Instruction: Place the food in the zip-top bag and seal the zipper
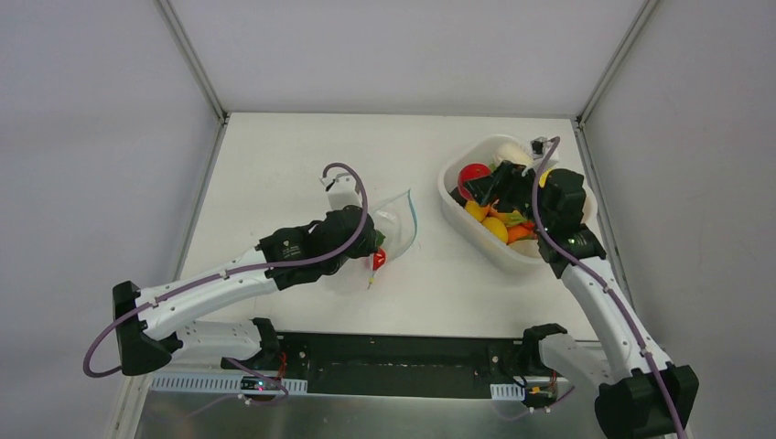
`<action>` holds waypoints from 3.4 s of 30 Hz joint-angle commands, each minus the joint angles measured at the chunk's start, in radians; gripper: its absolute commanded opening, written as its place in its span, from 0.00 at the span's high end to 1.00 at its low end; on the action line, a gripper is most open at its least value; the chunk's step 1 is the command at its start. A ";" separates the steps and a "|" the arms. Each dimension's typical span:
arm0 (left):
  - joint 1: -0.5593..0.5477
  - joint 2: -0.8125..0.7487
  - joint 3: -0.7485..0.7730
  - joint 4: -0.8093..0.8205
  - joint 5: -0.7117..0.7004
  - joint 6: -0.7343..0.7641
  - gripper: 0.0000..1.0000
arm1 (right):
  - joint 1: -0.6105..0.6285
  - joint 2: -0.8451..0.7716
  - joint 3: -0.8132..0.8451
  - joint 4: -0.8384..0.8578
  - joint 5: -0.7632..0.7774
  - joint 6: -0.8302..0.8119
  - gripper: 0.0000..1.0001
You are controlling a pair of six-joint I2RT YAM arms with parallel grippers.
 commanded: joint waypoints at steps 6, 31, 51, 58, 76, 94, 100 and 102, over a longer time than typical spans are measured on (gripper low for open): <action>0.010 0.063 0.093 0.036 -0.091 0.110 1.00 | 0.004 -0.236 -0.053 0.010 -0.194 0.189 0.46; -0.021 0.132 0.066 0.230 0.109 0.222 1.00 | 0.144 -0.243 -0.033 -0.114 -0.330 0.167 0.46; -0.022 0.114 0.024 0.178 0.127 0.208 1.00 | 0.440 -0.183 -0.105 0.030 0.077 0.057 0.46; -0.022 0.082 -0.023 0.215 0.102 0.197 1.00 | 0.541 -0.139 -0.082 -0.011 0.164 -0.055 0.43; -0.025 0.036 -0.027 0.238 0.092 0.184 1.00 | 0.628 -0.142 -0.068 -0.029 0.206 -0.021 0.15; -0.026 -0.061 -0.102 0.248 0.021 0.171 1.00 | 0.628 -0.370 -0.077 -0.137 0.411 0.098 0.16; -0.025 -0.086 -0.125 0.263 0.012 0.178 1.00 | 0.627 -0.269 -0.010 -0.331 0.770 0.079 0.11; -0.024 -0.087 -0.129 0.253 0.007 0.180 1.00 | 0.614 -0.227 0.019 -0.368 0.885 0.078 0.15</action>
